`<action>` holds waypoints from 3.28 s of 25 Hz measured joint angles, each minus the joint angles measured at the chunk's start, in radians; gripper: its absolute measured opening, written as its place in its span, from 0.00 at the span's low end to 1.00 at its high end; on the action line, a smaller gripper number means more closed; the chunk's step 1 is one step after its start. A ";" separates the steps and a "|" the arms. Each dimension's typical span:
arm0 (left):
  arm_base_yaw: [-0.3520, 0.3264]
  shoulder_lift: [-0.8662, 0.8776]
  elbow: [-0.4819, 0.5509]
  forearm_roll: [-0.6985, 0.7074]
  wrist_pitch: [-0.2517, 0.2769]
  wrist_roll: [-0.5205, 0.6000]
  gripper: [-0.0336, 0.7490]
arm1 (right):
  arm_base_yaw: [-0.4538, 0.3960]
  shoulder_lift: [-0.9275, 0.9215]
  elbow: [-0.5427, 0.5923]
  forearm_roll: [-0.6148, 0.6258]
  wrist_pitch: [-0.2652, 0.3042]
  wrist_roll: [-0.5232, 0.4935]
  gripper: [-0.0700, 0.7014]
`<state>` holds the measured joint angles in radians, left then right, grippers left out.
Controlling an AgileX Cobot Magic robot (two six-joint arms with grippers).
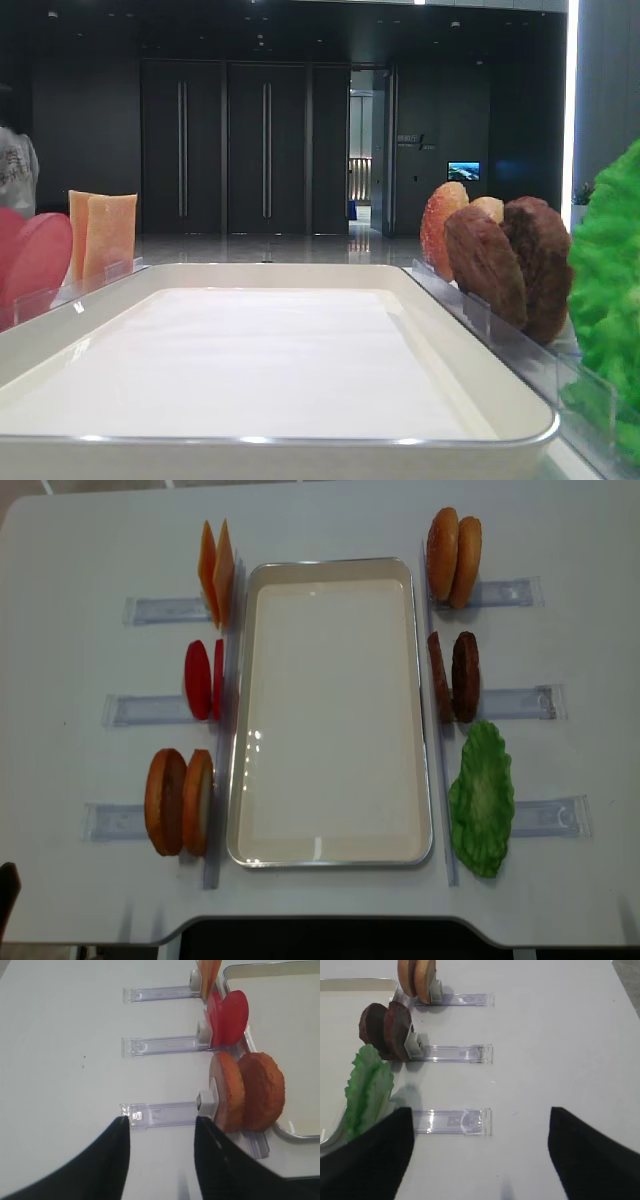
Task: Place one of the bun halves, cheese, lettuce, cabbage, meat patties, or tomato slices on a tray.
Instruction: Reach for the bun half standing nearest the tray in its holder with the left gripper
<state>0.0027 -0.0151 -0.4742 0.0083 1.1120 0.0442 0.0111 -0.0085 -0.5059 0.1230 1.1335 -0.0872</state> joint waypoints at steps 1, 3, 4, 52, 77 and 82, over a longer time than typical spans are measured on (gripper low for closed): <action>0.000 0.000 0.000 0.000 0.000 0.000 0.46 | 0.000 0.000 0.000 0.000 0.000 0.000 0.78; 0.000 0.000 0.000 0.000 0.000 0.000 0.46 | 0.000 0.000 0.000 0.000 0.000 0.000 0.78; 0.000 0.000 0.000 0.000 0.000 0.000 0.46 | 0.000 0.000 0.000 0.000 0.000 0.000 0.78; 0.000 0.852 -0.379 0.046 0.143 -0.110 0.73 | 0.000 0.000 0.000 0.000 0.000 0.000 0.78; -0.242 0.929 -0.432 0.018 0.133 -0.393 0.73 | 0.000 0.000 0.000 0.000 0.000 0.000 0.78; -0.400 0.994 -0.433 0.045 0.133 -0.524 0.73 | 0.000 0.000 0.000 0.000 0.000 0.000 0.78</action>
<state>-0.3971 0.9785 -0.9073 0.0531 1.2450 -0.4794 0.0111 -0.0085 -0.5059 0.1230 1.1335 -0.0872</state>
